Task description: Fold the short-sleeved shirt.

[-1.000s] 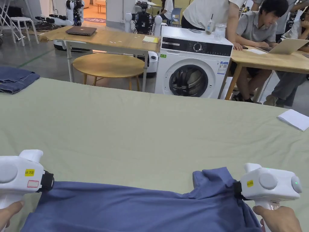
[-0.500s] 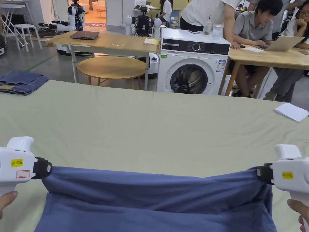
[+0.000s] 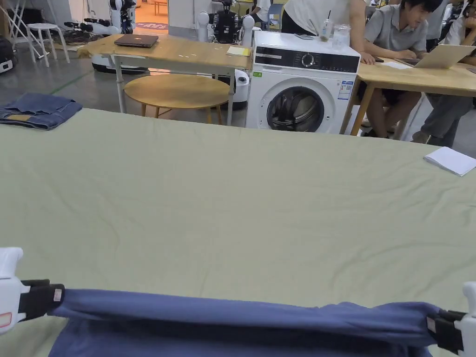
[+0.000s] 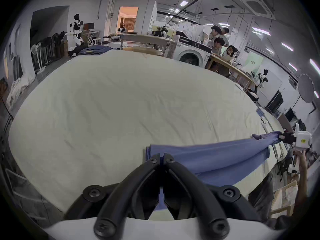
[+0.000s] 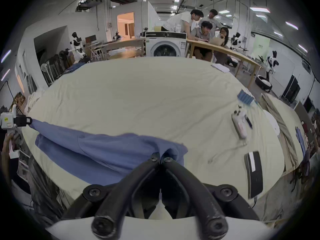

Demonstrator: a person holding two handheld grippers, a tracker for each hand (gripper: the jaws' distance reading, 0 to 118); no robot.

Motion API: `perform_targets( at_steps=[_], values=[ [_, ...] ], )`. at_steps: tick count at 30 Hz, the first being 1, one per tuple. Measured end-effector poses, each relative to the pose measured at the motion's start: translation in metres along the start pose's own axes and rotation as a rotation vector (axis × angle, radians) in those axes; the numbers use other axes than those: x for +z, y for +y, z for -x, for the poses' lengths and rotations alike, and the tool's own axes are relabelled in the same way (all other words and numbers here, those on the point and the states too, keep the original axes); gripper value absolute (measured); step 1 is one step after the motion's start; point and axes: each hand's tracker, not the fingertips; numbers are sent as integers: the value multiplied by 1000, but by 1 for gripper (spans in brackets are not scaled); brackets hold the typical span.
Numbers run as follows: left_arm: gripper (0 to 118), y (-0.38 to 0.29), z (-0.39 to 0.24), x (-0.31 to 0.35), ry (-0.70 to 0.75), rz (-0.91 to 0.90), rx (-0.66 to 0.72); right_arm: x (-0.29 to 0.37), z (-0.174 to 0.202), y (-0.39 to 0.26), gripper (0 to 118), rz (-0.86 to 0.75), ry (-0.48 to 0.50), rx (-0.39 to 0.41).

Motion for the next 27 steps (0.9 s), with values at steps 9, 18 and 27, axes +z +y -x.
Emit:
perform_targets(
  at_steps=[9, 18, 27],
  values=[
    [0, -53, -3, -29, 69, 158, -81, -39, -2, -58, 0, 134, -43, 14],
    [4, -55, -2, -44, 92, 161, -88, -55, 10, -70, 19, 128, -68, 50],
    [33, -27, -26, -22, 112, 39, -66, -22, 25, -37, 62, -110, -172, 11]
  ],
)
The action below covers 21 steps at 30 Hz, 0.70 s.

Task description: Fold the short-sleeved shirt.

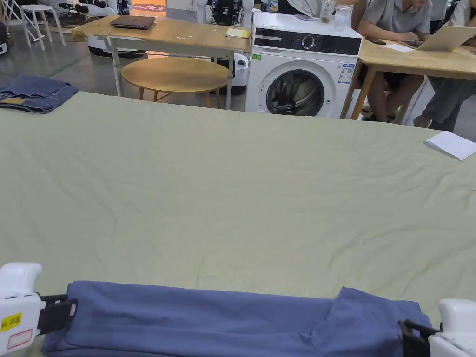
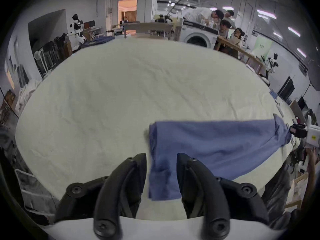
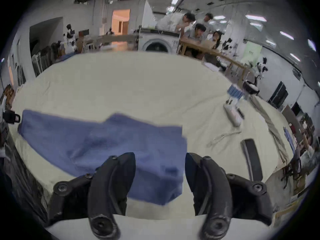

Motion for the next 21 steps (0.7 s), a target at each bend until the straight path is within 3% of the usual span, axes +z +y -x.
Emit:
perform_targets(
  at_steps=[4, 10, 12, 14, 15, 18, 21],
  values=[
    [33, 15, -32, 8, -11, -146, -56, 7, 13, 18, 62, -151, 20, -62],
    [33, 34, -84, 17, -9, -445, -128, 21, 62, 40, 61, -414, 11, -115],
    [33, 38, -100, 24, 20, -537, -125, 26, 81, 46, 44, -496, -4, -127],
    [25, 44, -113, 27, 47, -595, -127, 31, 93, 52, 13, -548, 23, -131],
    [20, 45, -118, 30, 72, -630, -118, 33, 99, 55, 5, -581, 21, -145],
    [0, 50, -128, 38, 115, -729, -86, 39, 115, 65, 0, -639, 60, -144],
    [0, 53, -129, 44, 109, -751, -75, 42, 128, 71, 1, -654, 56, -128]
  ],
)
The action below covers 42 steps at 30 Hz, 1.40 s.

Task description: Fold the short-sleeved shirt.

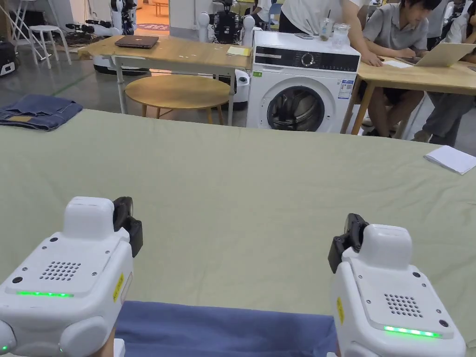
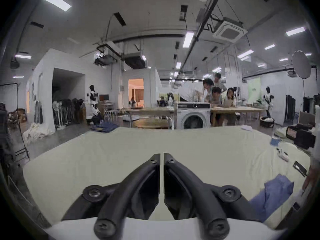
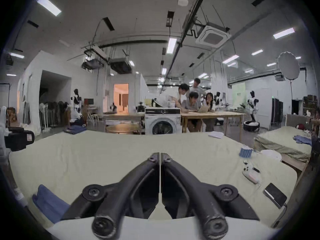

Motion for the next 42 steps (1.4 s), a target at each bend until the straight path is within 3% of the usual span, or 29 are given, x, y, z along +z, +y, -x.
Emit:
perform_targets(
  at_steps=[7, 13, 16, 18, 20, 24, 31, 35, 38, 40, 42],
  values=[
    [0, -1, 28, -7, -68, 171, 22, -3, 9, -3, 0, 32, 60, 35],
    [0, -23, 106, -12, -171, 507, 129, -6, 12, -14, 0, 107, 103, 83],
    [0, -43, 151, -17, -230, 668, 270, -9, 15, -21, 1, 136, 121, 77],
    [12, -55, 174, -19, -253, 725, 385, -9, 17, -26, 1, 156, 127, 81],
    [44, -69, 198, -24, -326, 757, 533, -7, 22, -25, 0, 182, 156, 68],
    [55, -92, 224, -34, -373, 842, 603, -6, 26, -25, 0, 202, 159, 61],
    [56, -146, 220, -59, -506, 1012, 740, -5, 25, -26, 0, 237, 154, 75],
    [55, -170, 203, -66, -668, 957, 963, -5, 19, -31, 0, 260, 145, 80],
    [55, -178, 188, -72, -726, 938, 988, -6, 14, -36, 1, 285, 135, 73],
    [44, -177, 181, -73, -721, 915, 958, -12, 6, -42, 0, 302, 129, 68],
    [8, -178, 176, -75, -615, 962, 904, -13, 4, -44, 0, 313, 131, 63]
  ],
)
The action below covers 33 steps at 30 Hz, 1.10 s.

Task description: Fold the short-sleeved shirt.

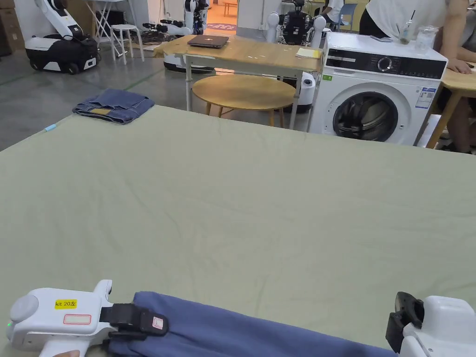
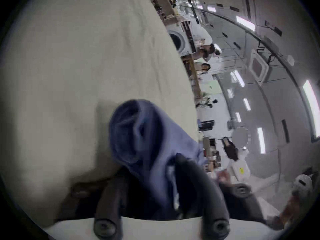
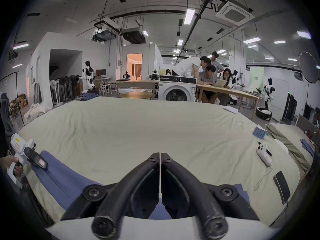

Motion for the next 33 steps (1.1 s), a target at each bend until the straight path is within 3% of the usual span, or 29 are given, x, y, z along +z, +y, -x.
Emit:
perform_targets(
  at_steps=[1, 3, 8, 15, 20, 27, 33],
  values=[
    [4, -1, 1, -2, 55, -1, 6, -2, -2, -2, 0, 5, -2, 3],
    [2, -2, 1, 3, -25, -29, 24, -4, -4, -4, 1, 13, -3, 10],
    [1, -5, -15, 10, 66, -55, -22, -8, -7, -7, 0, 23, 4, 13],
    [1, -2, -51, 40, 78, -109, -125, -11, -10, -3, 0, 15, 15, 12],
    [1, 6, -74, 73, 167, -140, -180, -13, -10, 0, 0, 5, 28, 14],
    [1, 11, -99, 122, 409, -201, -278, -12, -8, 2, 0, -3, 46, 24],
    [1, -3, -136, 114, 437, -201, -317, -12, -9, 3, 0, -2, 51, 11]
  ],
)
